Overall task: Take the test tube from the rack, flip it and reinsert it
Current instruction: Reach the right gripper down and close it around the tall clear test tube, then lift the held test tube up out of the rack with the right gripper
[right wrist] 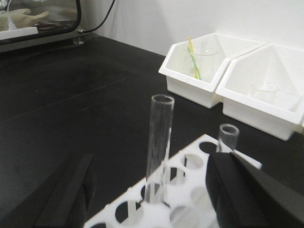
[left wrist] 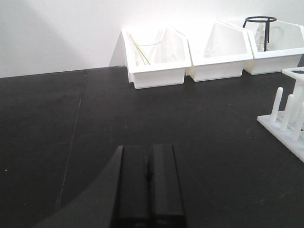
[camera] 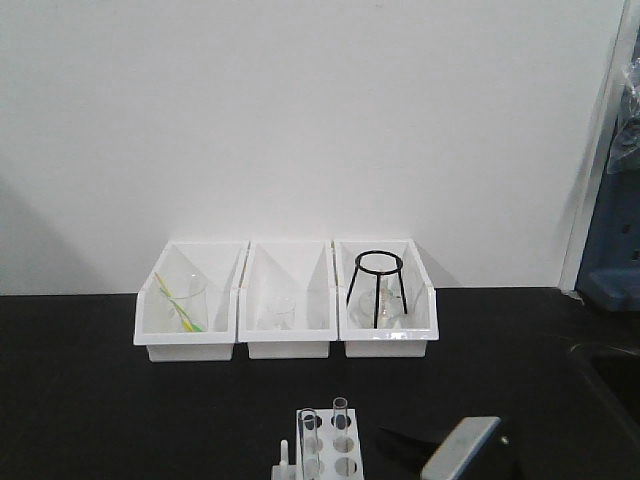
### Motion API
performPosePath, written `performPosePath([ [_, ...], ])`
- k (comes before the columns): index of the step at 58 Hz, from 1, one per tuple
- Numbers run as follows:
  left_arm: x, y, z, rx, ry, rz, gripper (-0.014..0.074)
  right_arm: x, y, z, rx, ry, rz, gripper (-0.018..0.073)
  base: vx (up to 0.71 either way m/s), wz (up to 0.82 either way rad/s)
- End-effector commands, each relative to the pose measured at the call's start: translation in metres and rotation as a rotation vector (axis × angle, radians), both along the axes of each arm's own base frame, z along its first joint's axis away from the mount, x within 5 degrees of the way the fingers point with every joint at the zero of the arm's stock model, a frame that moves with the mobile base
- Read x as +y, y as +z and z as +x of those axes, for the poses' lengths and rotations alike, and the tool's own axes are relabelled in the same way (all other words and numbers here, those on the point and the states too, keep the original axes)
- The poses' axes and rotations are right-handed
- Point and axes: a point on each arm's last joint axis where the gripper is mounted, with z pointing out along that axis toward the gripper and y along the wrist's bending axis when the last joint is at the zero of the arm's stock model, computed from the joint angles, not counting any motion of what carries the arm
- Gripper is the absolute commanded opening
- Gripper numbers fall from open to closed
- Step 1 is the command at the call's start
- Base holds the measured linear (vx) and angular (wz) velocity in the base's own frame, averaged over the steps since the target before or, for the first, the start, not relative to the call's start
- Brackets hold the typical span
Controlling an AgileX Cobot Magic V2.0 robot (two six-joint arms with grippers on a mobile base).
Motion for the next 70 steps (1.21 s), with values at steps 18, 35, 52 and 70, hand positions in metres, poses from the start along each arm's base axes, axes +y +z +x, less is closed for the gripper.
performPosePath([
  [18, -0.001, 0.009, 0.0, -0.089, -0.013, -0.021, -0.0006, 0.034, -0.003, 0.051, -0.071, 0.058, 0.09, 0.0526, 0.0, 0.0],
  [35, -0.001, 0.009, 0.0, -0.089, -0.013, -0.021, -0.0006, 0.043, -0.006, 0.068, -0.082, 0.059, 0.098, 0.0399, 0.0, 0.0],
  [52, -0.001, 0.009, 0.0, -0.089, -0.013, -0.021, -0.0006, 0.043, -0.005, 0.069, -0.088, 0.061, 0.106, 0.0043, 0.0, 0.0],
  [70, -0.001, 0.009, 0.0, -0.089, -0.013, -0.021, -0.0006, 0.037, 0.032, 0.061, -0.148, 0.036, 0.116, -0.0015, 0.0, 0.0],
])
